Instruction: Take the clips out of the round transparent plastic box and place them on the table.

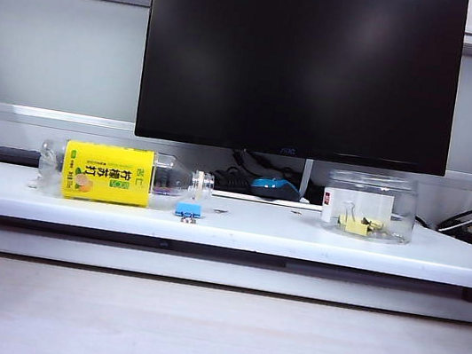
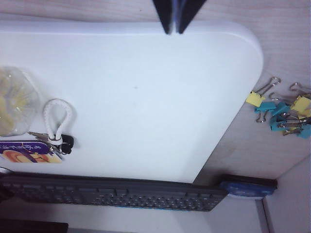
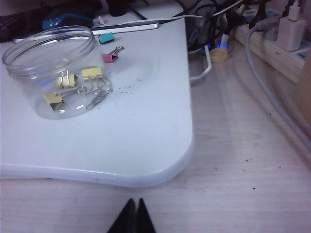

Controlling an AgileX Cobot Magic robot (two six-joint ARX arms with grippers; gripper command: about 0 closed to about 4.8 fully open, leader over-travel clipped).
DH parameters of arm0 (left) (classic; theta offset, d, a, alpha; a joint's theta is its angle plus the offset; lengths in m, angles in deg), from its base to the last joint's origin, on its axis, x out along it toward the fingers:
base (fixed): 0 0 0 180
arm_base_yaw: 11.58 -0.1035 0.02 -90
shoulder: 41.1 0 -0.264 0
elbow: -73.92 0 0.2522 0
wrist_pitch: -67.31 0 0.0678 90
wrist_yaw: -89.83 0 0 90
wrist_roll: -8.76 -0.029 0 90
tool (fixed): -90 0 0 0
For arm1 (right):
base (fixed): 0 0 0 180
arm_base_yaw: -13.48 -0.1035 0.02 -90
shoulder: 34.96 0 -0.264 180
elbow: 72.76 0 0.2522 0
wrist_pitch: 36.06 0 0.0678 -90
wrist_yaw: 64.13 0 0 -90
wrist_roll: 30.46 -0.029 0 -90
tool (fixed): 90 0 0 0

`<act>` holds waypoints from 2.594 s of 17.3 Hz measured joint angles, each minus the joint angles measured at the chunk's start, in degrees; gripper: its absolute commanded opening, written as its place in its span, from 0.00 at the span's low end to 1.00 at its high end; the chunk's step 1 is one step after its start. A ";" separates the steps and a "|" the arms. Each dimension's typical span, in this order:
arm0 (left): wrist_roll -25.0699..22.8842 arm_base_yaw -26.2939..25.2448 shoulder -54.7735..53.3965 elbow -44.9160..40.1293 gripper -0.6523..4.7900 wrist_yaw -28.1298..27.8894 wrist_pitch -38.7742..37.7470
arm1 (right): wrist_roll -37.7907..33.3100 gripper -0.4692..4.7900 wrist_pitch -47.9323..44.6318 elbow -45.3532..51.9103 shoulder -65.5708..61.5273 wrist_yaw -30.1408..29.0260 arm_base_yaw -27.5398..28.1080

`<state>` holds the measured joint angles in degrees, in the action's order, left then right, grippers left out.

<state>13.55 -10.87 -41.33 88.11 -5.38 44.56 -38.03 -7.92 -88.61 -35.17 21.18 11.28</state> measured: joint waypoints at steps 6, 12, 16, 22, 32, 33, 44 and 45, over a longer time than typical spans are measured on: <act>0.00 0.00 0.00 0.00 0.16 0.00 0.00 | 0.00 0.09 0.17 0.00 0.00 0.00 0.00; 0.02 -0.04 0.00 0.00 0.16 0.04 0.04 | -26.73 0.13 -3.76 0.17 0.00 -13.33 0.00; 8.50 -0.07 0.00 0.00 0.16 4.15 0.04 | -21.81 0.14 -4.46 -10.62 0.00 -17.84 -0.31; 35.32 -0.07 0.00 -0.02 0.30 28.79 3.41 | -10.56 0.27 15.52 -41.59 -25.46 -6.84 -0.28; 36.20 -0.04 0.00 5.40 0.37 55.17 15.32 | 2.84 0.28 25.99 -75.08 -78.88 -25.94 -0.74; 36.17 -0.04 0.00 8.09 0.37 56.24 15.13 | 3.26 0.31 25.24 -75.08 -80.52 -26.14 -1.11; 30.97 0.55 -14.53 26.29 0.40 56.87 7.30 | 8.11 0.31 18.60 -75.06 -92.98 -14.67 -12.09; 28.96 0.55 -16.37 27.98 0.41 53.94 4.02 | 8.57 0.31 18.58 -75.10 -92.98 -14.56 -12.09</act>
<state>42.51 -10.32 -57.70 116.08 48.56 48.58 -29.46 10.65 -163.71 -128.14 6.62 -0.80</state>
